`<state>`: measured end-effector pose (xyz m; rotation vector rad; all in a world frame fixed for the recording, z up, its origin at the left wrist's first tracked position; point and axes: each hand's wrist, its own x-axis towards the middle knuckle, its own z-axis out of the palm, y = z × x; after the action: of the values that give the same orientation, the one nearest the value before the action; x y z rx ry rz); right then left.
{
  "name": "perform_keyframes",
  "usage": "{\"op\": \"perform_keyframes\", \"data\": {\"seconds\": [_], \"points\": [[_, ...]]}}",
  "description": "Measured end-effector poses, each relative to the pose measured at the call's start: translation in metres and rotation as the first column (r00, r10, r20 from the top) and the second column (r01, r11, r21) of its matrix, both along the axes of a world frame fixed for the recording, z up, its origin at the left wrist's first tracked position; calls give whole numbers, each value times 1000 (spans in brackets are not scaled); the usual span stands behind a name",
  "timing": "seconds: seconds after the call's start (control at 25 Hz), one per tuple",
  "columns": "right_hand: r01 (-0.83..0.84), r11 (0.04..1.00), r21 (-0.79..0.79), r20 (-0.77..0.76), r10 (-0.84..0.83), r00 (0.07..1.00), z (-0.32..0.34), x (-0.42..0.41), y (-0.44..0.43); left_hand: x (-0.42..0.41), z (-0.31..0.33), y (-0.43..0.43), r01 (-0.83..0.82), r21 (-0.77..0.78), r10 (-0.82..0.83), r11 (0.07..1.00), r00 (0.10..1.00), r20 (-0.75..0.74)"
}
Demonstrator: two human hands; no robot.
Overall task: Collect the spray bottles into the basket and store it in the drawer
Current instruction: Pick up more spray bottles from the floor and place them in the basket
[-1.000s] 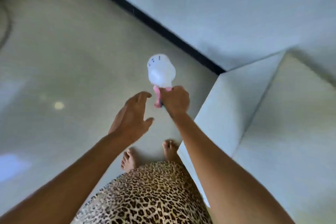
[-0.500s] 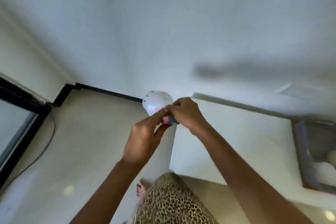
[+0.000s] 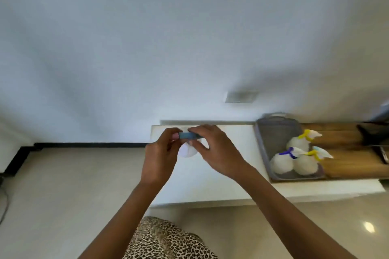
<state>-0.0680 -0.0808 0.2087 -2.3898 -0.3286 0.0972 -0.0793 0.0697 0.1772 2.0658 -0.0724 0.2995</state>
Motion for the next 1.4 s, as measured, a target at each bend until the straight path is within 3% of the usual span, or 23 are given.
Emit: {"op": "perform_keyframes", "data": {"seconds": [0.28,0.6,0.88,1.04,1.4], "points": [[180,971,-156,197,-148,969,8,-40,-166,-15,13,-171,166,-83,-170,983,985,-34],[386,880,-278,330,-290,899,5,8,-294,53,10,-302,380,-57,-382,923,923,-38],[556,792,-251,239,-506,829,-21,65,-399,124,-1,-379,388,20,-381,921,912,-154],[551,802,-233,99,-544,833,-57,97,-437,143,-11,-397,363,137,-337,922,924,-182],[299,910,-289,-199,-362,911,-167,142,-471,140,-31,-427,230,300,-118,926,930,-347]]}}
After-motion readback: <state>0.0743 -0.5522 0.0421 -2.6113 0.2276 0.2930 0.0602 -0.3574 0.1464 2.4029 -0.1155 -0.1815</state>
